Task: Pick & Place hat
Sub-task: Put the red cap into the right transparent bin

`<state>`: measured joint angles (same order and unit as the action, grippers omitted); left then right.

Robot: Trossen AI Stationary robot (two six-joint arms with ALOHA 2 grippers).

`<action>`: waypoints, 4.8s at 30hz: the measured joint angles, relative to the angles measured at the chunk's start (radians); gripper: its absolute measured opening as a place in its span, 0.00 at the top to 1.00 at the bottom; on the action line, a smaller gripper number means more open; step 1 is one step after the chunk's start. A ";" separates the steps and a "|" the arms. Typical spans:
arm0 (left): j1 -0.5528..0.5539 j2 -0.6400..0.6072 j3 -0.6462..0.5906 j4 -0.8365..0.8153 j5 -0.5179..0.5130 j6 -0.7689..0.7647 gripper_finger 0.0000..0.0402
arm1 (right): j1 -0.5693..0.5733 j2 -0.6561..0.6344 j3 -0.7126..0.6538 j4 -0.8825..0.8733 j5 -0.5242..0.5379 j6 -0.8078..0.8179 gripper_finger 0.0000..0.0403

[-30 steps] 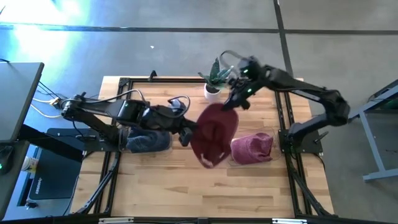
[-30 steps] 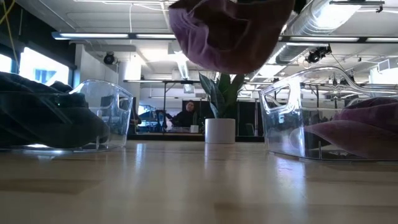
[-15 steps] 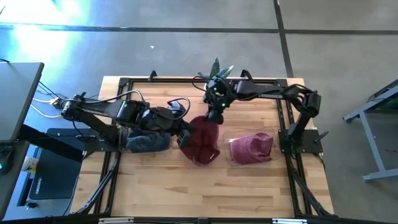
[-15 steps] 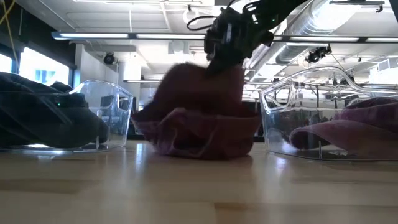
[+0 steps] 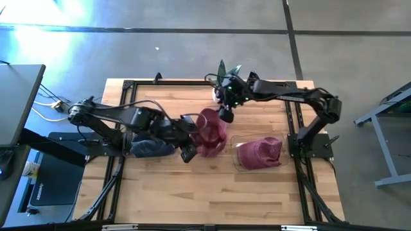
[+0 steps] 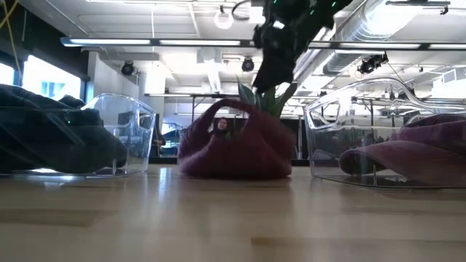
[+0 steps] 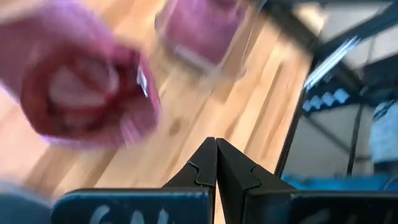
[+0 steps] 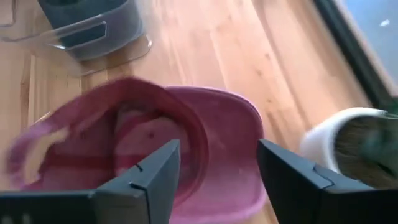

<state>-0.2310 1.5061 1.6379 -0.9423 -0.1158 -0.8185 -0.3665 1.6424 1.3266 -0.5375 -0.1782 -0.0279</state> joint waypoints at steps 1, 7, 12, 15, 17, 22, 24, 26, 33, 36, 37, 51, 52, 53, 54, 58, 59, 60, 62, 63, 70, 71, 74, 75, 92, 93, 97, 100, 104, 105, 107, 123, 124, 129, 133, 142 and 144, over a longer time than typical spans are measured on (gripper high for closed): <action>0.000 0.011 0.000 -0.028 0.013 0.001 1.00 | 0.007 -0.026 0.000 -0.023 0.019 -0.008 0.48; -0.002 0.093 -0.001 -0.080 0.143 0.109 1.00 | 0.051 -0.230 0.000 -0.148 0.065 -0.014 0.47; -0.013 0.165 -0.001 0.009 0.150 0.366 0.98 | 0.088 -0.397 0.001 -0.198 0.066 0.036 0.49; -0.003 0.205 0.000 0.074 0.151 0.470 0.89 | 0.105 -0.474 0.001 -0.205 0.080 0.066 0.49; 0.014 0.232 0.000 0.079 0.123 0.493 0.81 | 0.114 -0.515 0.001 -0.214 0.097 0.081 0.49; 0.059 0.306 0.001 0.068 -0.006 0.510 0.55 | 0.126 -0.578 0.001 -0.276 0.136 0.117 0.49; 0.064 0.328 -0.003 0.011 -0.033 0.509 0.47 | 0.126 -0.596 0.001 -0.311 0.145 0.131 0.49; 0.069 0.362 0.002 0.001 -0.033 0.513 0.42 | 0.126 -0.610 0.001 -0.345 0.148 0.141 0.49; 0.053 0.460 -0.001 -0.053 -0.139 0.525 0.49 | 0.126 -0.637 0.001 -0.400 0.153 0.143 0.49; 0.048 0.459 -0.001 -0.030 -0.123 0.526 0.63 | 0.126 -0.642 0.001 -0.401 0.157 0.137 0.49; 0.048 0.455 0.002 -0.016 -0.109 0.526 0.69 | 0.126 -0.643 0.001 -0.401 0.157 0.135 0.49; 0.143 0.445 0.137 -0.047 0.260 0.837 0.98 | 0.126 -0.640 0.001 -0.408 0.200 0.099 0.50; 0.165 0.445 0.125 -0.048 0.235 0.826 0.99 | 0.126 -0.640 0.001 -0.408 0.200 0.099 0.50; 0.188 0.446 0.112 -0.050 0.203 0.799 0.99 | 0.126 -0.640 0.001 -0.408 0.200 0.100 0.50; 0.211 0.446 0.098 -0.050 0.163 0.758 0.98 | 0.126 -0.640 0.001 -0.408 0.198 0.105 0.50; 0.298 0.446 0.036 0.001 0.143 0.651 0.91 | 0.126 -0.641 0.000 -0.418 0.188 0.132 0.50; 0.317 0.446 0.016 0.023 0.179 0.649 0.89 | 0.126 -0.642 0.000 -0.423 0.188 0.138 0.50; 0.334 0.446 -0.004 0.049 0.221 0.646 0.85 | 0.126 -0.642 0.000 -0.425 0.188 0.146 0.50; 0.357 0.446 -0.032 0.100 0.310 0.647 0.77 | 0.126 -0.642 0.000 -0.426 0.188 0.158 0.50; 0.365 0.446 -0.041 0.107 0.353 0.648 0.73 | 0.126 -0.642 0.000 -0.426 0.188 0.159 0.50; 0.405 0.445 0.034 -0.103 0.276 0.447 0.56 | 0.126 -0.642 0.000 -0.425 0.187 0.188 0.50; 0.405 0.435 0.055 -0.157 0.244 0.418 0.56 | 0.126 -0.642 0.000 -0.425 0.187 0.194 0.50; 0.381 0.406 0.112 -0.242 0.224 0.384 0.57 | 0.126 -0.642 0.000 -0.424 0.200 0.211 0.50; 0.368 0.406 0.122 -0.245 0.241 0.384 0.58 | 0.126 -0.642 0.000 -0.424 0.202 0.211 0.50; 0.258 0.600 0.012 0.337 0.158 0.314 0.98 | 0.126 -0.641 0.000 -0.416 0.228 0.245 0.50; 0.260 0.619 0.009 0.316 0.159 0.309 0.99 | 0.126 -0.641 0.000 -0.415 0.223 0.252 0.50; 0.277 0.677 0.048 0.336 0.140 0.215 0.98 | 0.126 -0.641 0.000 -0.415 0.210 0.260 0.50; 0.271 0.665 0.095 0.249 0.054 0.212 1.00 | 0.126 -0.642 0.000 -0.416 0.188 0.260 0.50; 0.247 0.614 0.183 0.102 0.008 0.284 0.99 | 0.126 -0.642 0.000 -0.416 0.189 0.258 0.50; 0.242 0.607 0.201 0.041 0.014 0.301 0.99 | 0.126 -0.642 0.000 -0.416 0.192 0.256 0.50; 0.225 0.604 0.238 -0.078 0.042 0.327 0.99 | 0.126 -0.642 0.000 -0.415 0.193 0.250 0.50; 0.243 0.606 0.013 -0.200 -0.047 0.109 0.99 | 0.126 -0.641 0.000 -0.405 0.217 0.207 0.50; 0.267 0.606 0.014 -0.187 -0.055 0.103 0.99 | 0.126 -0.642 0.000 -0.401 0.217 0.203 0.50; 0.358 0.569 0.078 -0.165 -0.004 0.180 0.99 | 0.126 -0.642 0.000 -0.379 0.219 0.194 0.50; 0.343 0.522 0.102 -0.205 0.006 0.310 0.99 | 0.125 -0.642 0.000 -0.386 0.175 0.208 0.50; 0.171 0.492 0.100 -0.116 0.010 0.827 0.98 | 0.146 -0.642 0.000 -0.404 0.191 0.212 0.50; 0.161 0.528 0.105 -0.019 0.078 0.888 0.96 | 0.148 -0.641 0.000 -0.404 0.195 0.212 0.50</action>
<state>-0.0700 2.0339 1.7429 -0.9613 -0.0377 0.0697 -0.2188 1.0012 1.3266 -0.9417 0.0172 0.1837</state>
